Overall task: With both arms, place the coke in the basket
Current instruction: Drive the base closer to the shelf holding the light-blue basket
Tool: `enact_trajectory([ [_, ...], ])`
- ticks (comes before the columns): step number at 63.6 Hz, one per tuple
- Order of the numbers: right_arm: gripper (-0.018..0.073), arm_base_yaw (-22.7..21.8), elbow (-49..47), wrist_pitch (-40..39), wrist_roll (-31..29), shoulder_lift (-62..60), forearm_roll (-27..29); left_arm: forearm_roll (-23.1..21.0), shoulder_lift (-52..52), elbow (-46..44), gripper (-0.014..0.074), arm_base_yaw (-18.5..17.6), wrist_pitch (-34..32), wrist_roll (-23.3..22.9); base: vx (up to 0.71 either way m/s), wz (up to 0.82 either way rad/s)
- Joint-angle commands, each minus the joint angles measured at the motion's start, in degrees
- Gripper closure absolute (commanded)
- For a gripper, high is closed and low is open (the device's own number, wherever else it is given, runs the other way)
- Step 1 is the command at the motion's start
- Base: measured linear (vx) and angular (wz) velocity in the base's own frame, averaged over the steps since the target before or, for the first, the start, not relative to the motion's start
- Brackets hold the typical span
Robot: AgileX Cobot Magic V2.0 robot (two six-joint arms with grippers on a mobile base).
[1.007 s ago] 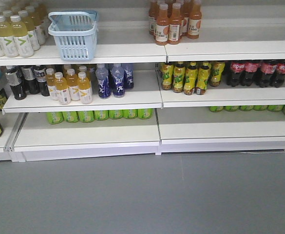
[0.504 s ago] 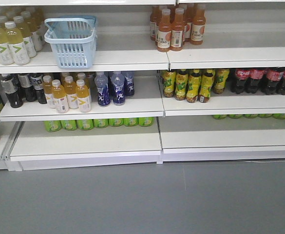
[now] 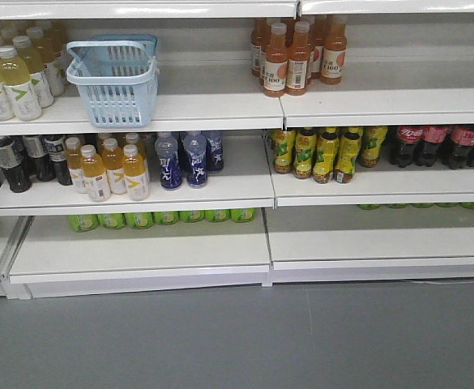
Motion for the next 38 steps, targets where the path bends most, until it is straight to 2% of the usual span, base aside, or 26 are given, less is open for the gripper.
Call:
enact_trajectory([
  [1, 0.0568, -0.3, 0.8, -4.2, -0.1, -1.0, -0.2, 0.1, 0.0, 0.2, 0.0603, 0.1, -4.2, 0.1, 0.11, 0.0],
  [38, 0.0568, -0.3, 0.8, -4.2, -0.1, -1.0, -0.2, 0.1, 0.0, 0.2, 0.0603, 0.1, -4.2, 0.1, 0.1, 0.01],
])
